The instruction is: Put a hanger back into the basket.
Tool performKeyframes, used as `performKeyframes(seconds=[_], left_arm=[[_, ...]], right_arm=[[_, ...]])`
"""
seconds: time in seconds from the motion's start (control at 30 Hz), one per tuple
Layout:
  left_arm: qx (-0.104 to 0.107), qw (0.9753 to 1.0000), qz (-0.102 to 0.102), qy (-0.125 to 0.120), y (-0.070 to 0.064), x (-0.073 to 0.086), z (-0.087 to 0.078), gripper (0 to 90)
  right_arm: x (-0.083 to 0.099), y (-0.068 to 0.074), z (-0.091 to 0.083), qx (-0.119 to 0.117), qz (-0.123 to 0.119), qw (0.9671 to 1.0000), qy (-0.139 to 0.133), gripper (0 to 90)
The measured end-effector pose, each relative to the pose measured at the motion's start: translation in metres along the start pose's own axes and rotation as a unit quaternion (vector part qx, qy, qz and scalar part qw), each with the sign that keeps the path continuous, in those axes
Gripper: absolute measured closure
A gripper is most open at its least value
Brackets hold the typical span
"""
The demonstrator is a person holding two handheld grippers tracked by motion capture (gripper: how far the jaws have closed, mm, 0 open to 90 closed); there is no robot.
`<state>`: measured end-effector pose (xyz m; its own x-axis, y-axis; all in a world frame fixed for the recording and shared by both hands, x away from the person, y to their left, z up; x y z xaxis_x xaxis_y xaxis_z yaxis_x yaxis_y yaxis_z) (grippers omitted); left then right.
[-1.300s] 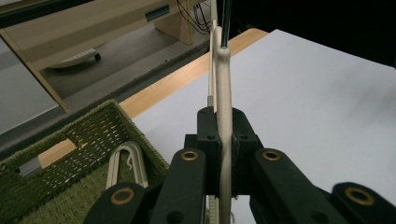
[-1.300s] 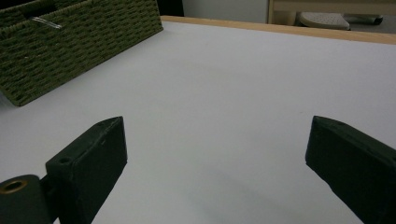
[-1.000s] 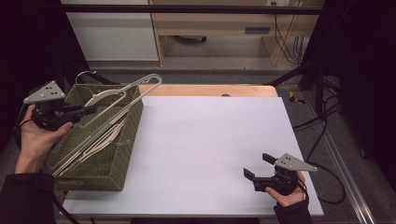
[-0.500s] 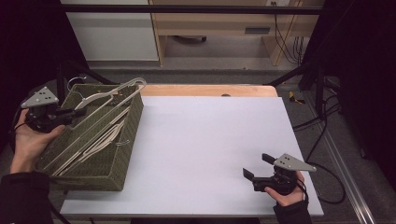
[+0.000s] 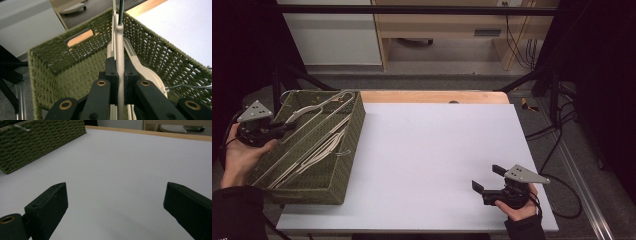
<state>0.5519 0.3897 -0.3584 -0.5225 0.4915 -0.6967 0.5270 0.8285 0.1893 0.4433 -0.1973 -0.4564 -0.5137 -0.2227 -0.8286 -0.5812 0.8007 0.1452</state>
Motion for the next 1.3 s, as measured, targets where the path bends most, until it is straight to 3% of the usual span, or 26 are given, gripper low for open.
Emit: performKeyframes(seconds=[0.43, 0.53, 0.83, 1.07, 1.3], left_arm=[[0.010, 0.9996, -0.003, 0.027, -0.023, 0.026, 0.037, 85.2], [0.013, 0.9994, -0.001, 0.034, -0.028, 0.031, 0.041, 84.4], [0.050, 0.9964, -0.032, 0.061, -0.044, 0.043, 0.053, 76.3], [0.070, 0.9929, -0.020, 0.093, -0.056, 0.048, 0.061, 72.3], [0.067, 0.9928, -0.025, 0.096, -0.054, 0.049, 0.060, 67.1]], right_arm=[[0.000, 0.001, 0.000, 0.001, 0.000, 1.0000, 0.001, 6.2], [0.000, 0.001, 0.000, 0.001, -0.001, 1.0000, 0.001, 6.2], [0.000, 0.001, -0.001, 0.001, 0.000, 1.0000, -0.001, 6.2], [0.001, 0.001, 0.000, 0.001, -0.003, 1.0000, 0.001, 6.2], [0.001, 0.000, 0.000, 0.000, -0.010, 0.9999, 0.004, 6.2]])
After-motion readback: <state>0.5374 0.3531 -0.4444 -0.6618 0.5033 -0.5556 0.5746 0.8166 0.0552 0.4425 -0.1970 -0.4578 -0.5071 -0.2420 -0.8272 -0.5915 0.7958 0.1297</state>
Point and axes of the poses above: each handheld gripper's, and its own axes: z roughly forward along the jaws, x roughly out of its underside, y roughly to its left, the point moved 7 cm from there along z, roughly forward along the jaws, and after that the axes turned 10 degrees about y, right-handed, at the moved point
